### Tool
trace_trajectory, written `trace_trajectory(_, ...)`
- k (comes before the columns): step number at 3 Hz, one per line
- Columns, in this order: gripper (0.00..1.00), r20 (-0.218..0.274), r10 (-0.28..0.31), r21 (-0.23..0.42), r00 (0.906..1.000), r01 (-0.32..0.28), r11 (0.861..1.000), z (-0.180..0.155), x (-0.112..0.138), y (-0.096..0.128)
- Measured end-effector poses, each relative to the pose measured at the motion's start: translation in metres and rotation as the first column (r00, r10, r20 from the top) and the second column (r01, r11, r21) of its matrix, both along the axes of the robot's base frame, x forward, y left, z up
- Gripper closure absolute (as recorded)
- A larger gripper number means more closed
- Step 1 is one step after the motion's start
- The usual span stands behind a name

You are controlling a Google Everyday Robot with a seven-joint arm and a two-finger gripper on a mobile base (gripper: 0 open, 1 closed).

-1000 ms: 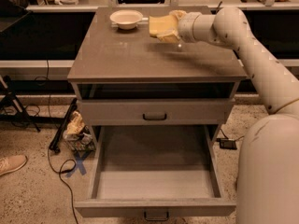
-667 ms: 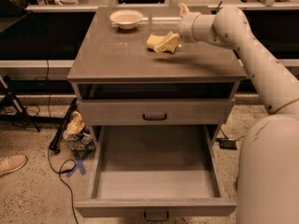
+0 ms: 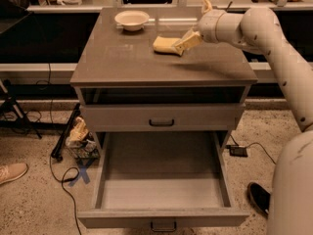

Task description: Pick sponge from middle drawer and place on counter

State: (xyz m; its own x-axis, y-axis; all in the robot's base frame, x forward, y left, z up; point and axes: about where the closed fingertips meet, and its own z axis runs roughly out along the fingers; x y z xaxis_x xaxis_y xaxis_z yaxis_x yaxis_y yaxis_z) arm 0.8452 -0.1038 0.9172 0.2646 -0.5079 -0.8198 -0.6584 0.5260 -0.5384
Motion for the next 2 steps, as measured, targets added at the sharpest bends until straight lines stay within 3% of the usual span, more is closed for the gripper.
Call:
trace_trajectory(1, 0.0, 0.055, -0.048, 0.033, 0.9974, 0.046, 0.998, 0.022, -0.011, -0.033)
trace_trajectory(2, 0.0, 0.142, -0.107, 0.069, 0.9841, 0.098, 0.993, 0.054, -0.027, -0.07)
